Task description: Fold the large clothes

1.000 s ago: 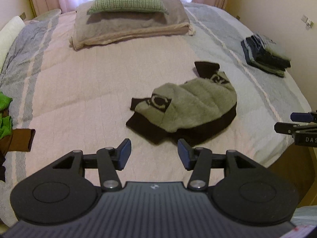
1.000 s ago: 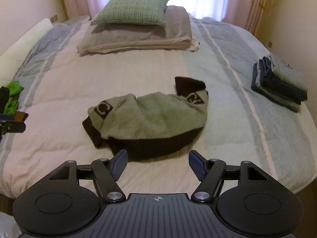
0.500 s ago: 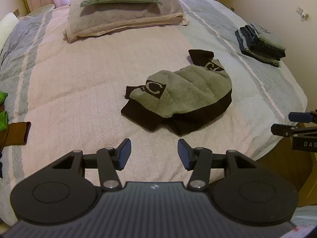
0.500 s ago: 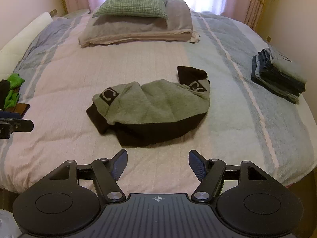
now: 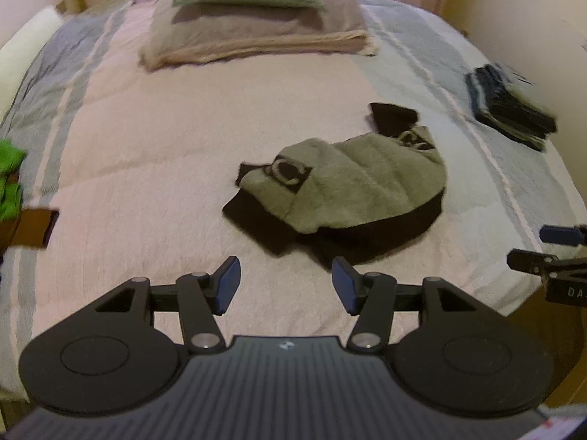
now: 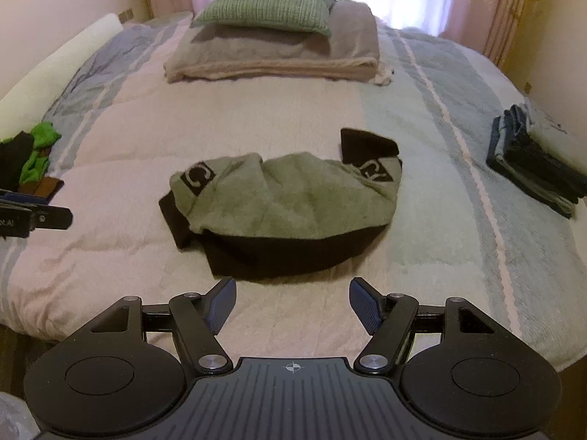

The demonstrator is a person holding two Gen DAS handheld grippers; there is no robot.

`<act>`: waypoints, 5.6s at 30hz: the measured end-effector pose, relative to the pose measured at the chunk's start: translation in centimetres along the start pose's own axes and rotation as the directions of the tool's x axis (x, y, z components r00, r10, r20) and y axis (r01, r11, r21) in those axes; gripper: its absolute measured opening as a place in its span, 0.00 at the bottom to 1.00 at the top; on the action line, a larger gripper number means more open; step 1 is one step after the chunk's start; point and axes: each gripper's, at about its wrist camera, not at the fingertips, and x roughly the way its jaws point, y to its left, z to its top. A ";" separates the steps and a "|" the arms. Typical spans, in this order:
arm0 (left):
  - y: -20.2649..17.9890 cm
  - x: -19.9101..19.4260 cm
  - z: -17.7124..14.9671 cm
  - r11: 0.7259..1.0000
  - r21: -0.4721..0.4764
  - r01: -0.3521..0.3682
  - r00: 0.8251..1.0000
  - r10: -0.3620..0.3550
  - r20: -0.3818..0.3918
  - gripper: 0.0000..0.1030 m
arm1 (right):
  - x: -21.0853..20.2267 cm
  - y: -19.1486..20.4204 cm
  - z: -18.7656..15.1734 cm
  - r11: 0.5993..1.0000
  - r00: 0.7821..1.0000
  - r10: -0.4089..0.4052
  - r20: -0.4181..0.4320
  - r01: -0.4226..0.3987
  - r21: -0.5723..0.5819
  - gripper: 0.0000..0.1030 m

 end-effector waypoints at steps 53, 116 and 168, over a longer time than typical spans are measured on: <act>11.9 23.3 9.0 0.959 0.256 0.124 0.982 -0.082 -0.169 0.68 | 10.2 -2.0 -3.0 0.815 0.891 -0.453 -0.039 0.431 0.387 0.01; -21.6 25.4 11.3 0.247 0.952 0.183 0.877 -0.478 -0.045 0.08 | 1.4 -23.9 -12.5 0.789 0.759 -0.609 0.229 0.609 0.081 0.04; 12.2 16.8 2.5 0.951 -0.093 -0.295 0.953 0.285 -0.106 0.59 | 17.2 -23.6 -2.0 0.975 0.966 -0.183 -0.184 0.154 -0.157 0.02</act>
